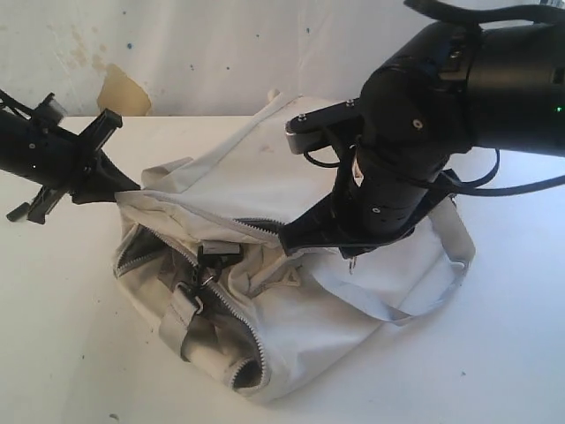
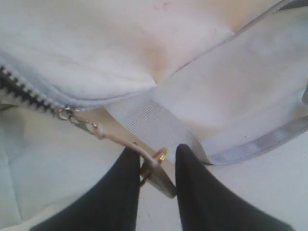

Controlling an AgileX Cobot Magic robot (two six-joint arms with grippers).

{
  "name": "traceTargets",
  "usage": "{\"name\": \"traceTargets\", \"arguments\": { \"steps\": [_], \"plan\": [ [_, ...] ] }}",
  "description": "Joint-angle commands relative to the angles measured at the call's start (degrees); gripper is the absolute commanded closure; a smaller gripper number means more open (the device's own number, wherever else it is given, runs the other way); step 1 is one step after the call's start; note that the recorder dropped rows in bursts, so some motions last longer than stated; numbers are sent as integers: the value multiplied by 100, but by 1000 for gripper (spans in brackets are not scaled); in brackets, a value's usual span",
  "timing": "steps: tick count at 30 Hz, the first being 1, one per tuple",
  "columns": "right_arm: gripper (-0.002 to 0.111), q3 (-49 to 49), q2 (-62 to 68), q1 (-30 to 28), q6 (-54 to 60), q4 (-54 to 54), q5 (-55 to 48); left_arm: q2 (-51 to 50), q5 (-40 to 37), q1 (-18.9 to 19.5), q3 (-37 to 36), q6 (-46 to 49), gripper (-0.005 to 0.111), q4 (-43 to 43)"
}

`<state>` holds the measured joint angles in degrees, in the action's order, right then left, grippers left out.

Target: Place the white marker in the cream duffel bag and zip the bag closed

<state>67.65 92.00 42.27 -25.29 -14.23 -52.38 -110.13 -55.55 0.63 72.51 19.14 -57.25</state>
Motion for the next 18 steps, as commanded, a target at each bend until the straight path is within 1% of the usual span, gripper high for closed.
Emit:
{"name": "traceTargets", "arguments": {
  "steps": [1, 2, 3, 4, 5, 6, 9, 12, 13, 15, 18],
  "plan": [
    [108, -39, -40, -44, -20, -60, 134, 42, -159, 70, 24, 269, 80, -19],
    [108, -39, -40, -44, -20, -60, 192, 42, -158, 70, 24, 269, 70, -75],
    [108, -39, -40, -44, -20, -60, 258, 42, -158, 70, 24, 269, 53, -149],
    [108, -39, -40, -44, -20, -35, 399, 42, -261, 84, 24, 269, 28, -306],
    [108, -39, -40, -44, -20, -35, 457, 50, -382, 84, 24, 298, 9, -431],
    [108, -39, -40, -44, -20, -35, 516, 54, -515, 84, 24, 379, 1, -519],
    [108, -39, -40, -44, -20, -35, 716, 122, -872, 84, 33, 531, 2, -741],
    [108, -39, -40, -44, -20, -8, 771, 237, -1387, 84, 252, 531, 2, -655],
    [108, -39, -40, -44, -20, 25, 752, 291, -1441, 84, 344, 531, 2, -591],
    [108, -39, -40, -44, -20, 67, 707, 403, -1441, 84, 564, 531, 2, -361],
    [108, -39, -40, -44, -40, 88, 610, 622, -1441, 84, 848, 650, 2, 360]
  ]
}}
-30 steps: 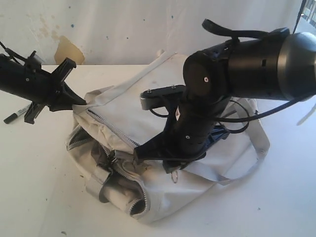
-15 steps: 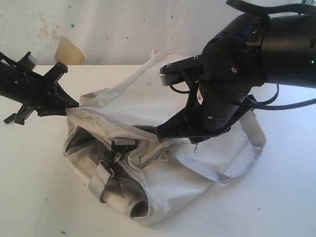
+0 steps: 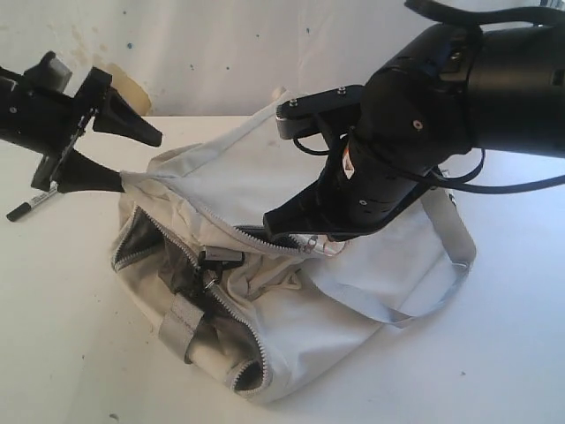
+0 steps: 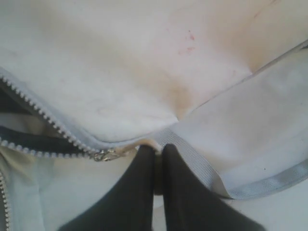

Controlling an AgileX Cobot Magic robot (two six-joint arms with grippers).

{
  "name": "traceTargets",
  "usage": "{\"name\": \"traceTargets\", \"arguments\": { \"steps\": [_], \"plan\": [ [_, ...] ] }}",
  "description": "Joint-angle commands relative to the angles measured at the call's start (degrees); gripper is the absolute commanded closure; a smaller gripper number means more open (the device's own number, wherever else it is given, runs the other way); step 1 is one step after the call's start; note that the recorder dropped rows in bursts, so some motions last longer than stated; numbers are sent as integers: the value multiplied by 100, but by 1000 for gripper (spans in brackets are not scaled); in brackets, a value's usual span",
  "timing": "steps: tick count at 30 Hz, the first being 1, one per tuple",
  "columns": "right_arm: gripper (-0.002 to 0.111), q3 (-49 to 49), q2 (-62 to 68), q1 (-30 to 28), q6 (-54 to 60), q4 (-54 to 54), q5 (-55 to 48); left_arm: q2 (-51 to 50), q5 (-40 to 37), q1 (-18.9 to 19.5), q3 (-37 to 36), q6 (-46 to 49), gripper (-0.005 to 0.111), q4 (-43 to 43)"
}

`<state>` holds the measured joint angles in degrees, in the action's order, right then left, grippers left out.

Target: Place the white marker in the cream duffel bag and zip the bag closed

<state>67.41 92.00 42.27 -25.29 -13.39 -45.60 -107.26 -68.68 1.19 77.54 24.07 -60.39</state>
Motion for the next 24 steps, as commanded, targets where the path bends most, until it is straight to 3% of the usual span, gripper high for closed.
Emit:
{"name": "traceTargets", "arguments": {
  "steps": [1, 5, 10, 13, 16, 24],
  "plan": [
    [108, -15, -40, -44, -40, 4, -80, 426, -128, 28, 408, 219, 2, 966],
    [108, -15, -40, -44, -40, 4, -80, 743, -128, 28, 517, 753, 2, 1928],
    [108, -15, -40, -44, -27, 4, -80, 907, -128, -45, 517, 1717, 2, 1420],
    [108, -15, -40, -44, -27, 4, -80, 966, -128, -343, 517, 2522, 2, 1433],
    [108, -15, -40, -44, -27, 4, -90, 966, -128, -753, 517, 3948, 2, 1815],
    [108, -15, -40, -44, -27, 4, -104, 966, -128, -1566, 517, 4282, 2, 1913]
  ]
}}
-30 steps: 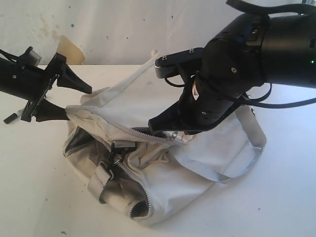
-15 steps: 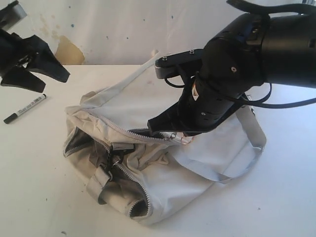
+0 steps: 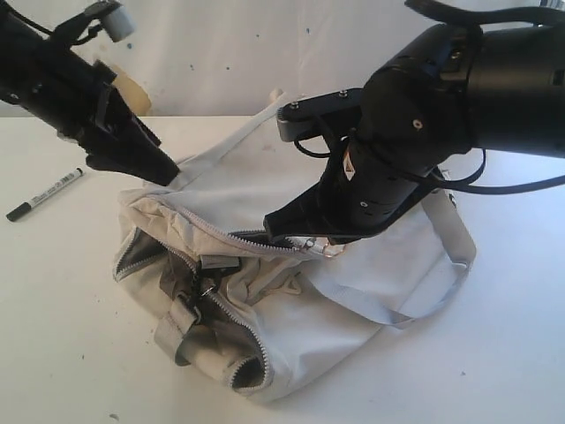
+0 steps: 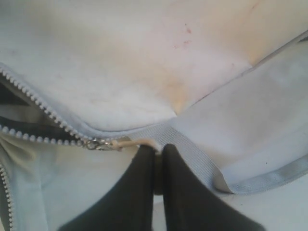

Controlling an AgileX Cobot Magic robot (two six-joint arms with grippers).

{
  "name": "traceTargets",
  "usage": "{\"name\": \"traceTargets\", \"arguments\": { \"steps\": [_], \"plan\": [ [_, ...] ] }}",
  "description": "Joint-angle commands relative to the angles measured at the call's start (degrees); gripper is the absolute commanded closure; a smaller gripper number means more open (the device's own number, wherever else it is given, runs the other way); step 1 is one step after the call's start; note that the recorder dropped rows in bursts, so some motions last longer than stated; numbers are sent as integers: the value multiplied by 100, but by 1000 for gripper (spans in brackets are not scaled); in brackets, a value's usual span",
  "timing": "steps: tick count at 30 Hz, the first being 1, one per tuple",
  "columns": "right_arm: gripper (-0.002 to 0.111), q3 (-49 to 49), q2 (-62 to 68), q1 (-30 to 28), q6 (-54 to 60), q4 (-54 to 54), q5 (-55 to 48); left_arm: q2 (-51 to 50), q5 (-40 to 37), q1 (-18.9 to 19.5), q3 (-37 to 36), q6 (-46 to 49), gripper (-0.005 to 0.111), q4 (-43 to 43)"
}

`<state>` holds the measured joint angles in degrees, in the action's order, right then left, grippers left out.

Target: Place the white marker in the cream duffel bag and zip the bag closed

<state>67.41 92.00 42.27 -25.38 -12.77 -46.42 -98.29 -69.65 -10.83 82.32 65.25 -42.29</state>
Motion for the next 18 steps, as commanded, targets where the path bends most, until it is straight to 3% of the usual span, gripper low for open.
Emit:
{"name": "traceTargets", "arguments": {
  "steps": [1, 7, 12, 18],
  "plan": [
    [108, -15, -40, -44, -19, -57, -22, 69, -31, -478, 39, 165, 2, 219],
    [108, -15, -40, -44, -19, -57, 46, 69, 303, -1157, 27, 165, 2, 1396],
    [108, -15, -40, -44, -19, -57, 120, 69, 1052, -1591, -262, 669, 2, 1463],
    [108, -15, -40, -44, -19, -57, 147, 69, 1773, -1725, -786, 1094, 2, 1270]
  ]
}}
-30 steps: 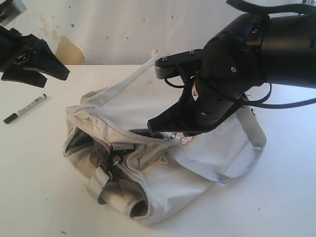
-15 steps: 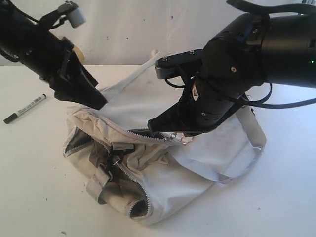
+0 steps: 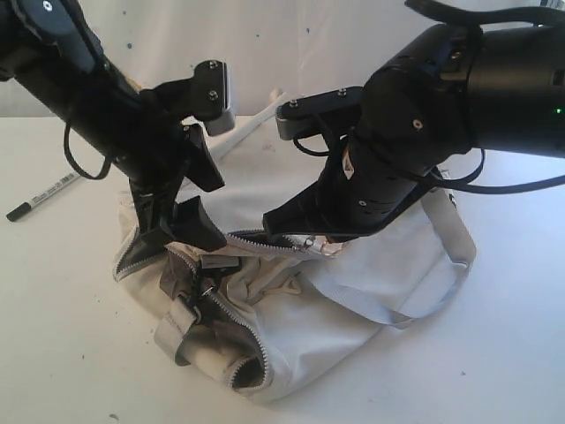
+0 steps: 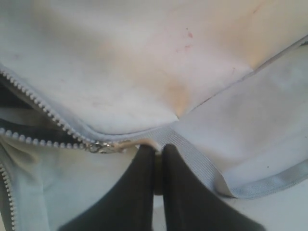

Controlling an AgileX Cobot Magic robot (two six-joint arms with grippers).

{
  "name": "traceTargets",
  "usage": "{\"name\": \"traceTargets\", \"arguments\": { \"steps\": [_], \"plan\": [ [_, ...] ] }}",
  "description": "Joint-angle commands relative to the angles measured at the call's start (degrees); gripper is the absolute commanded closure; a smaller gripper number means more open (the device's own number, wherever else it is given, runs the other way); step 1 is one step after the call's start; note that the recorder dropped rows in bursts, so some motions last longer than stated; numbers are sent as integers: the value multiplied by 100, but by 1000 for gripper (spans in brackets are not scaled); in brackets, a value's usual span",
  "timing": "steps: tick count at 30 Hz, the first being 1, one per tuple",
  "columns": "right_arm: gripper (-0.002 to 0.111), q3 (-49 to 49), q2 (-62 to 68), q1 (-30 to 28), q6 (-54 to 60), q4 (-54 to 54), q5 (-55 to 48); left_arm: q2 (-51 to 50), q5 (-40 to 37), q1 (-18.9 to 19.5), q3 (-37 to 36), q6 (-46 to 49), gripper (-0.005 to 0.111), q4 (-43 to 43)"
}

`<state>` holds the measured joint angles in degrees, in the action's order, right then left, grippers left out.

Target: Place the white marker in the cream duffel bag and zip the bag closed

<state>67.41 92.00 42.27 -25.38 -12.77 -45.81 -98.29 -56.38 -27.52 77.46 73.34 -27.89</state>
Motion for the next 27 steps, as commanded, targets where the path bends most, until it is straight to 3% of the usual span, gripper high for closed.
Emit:
{"name": "traceTargets", "arguments": {
  "steps": [1, 13, 17, 23, 25, 27],
  "plan": [
    [108, -15, -40, -44, -19, -57, 86, 69, 510, -56, -356, 349, 2, -198],
    [108, -15, -40, -44, -19, -57, 248, -113, 1983, -56, -895, 960, 2, -1437],
    [108, -15, -40, -44, -19, -44, 248, -265, 2083, -56, -895, 1039, 2, -1875],
    [108, -15, -40, -44, -19, -34, 248, -585, 1577, -56, -895, 1115, 3, -1991],
    [108, -15, -40, -44, -19, -34, 248, -603, 1565, -56, -895, 1104, 11, -1991],
    [108, -15, -40, -44, -19, -35, 236, -603, 1579, -56, -895, 1104, 30, -1991]
  ]
}}
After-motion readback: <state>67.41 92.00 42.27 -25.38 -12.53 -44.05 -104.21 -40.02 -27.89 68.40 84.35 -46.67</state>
